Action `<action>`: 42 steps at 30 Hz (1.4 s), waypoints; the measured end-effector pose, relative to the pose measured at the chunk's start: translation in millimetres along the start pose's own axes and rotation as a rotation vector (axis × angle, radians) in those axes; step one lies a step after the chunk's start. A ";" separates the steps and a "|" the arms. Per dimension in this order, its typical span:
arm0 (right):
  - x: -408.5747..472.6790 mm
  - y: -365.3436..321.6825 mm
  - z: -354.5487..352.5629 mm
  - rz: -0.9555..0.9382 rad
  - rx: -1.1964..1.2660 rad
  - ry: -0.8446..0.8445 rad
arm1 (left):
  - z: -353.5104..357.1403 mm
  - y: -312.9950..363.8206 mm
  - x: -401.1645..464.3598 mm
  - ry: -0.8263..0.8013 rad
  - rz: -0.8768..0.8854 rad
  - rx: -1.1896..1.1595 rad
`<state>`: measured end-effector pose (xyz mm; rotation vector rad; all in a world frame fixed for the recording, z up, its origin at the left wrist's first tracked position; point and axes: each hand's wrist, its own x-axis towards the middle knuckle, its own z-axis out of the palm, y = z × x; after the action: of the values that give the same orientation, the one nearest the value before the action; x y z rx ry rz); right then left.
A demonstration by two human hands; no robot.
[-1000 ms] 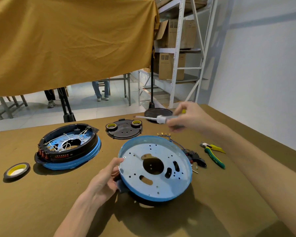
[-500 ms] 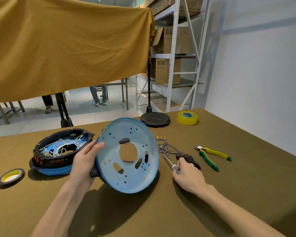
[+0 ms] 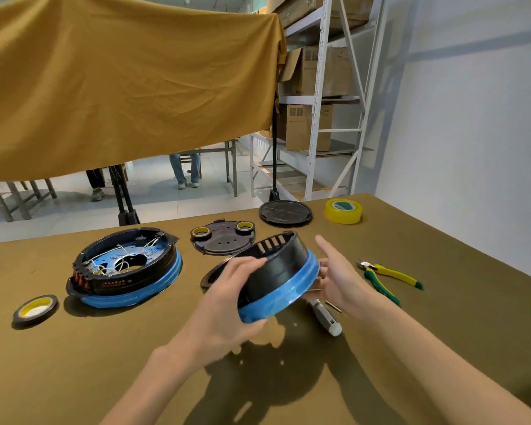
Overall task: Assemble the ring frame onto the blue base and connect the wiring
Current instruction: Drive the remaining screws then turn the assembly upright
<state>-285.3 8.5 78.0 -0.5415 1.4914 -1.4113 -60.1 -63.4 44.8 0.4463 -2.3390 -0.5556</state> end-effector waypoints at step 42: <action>45.1 36.5 -1.6 -0.250 -1.087 0.136 | 6.7 -71.7 -29.0 0.119 -0.779 -0.263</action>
<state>-295.3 -20.3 28.6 -1.3351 2.3137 -0.6949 -32.5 -109.3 -11.4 1.2333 -1.8817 -1.1372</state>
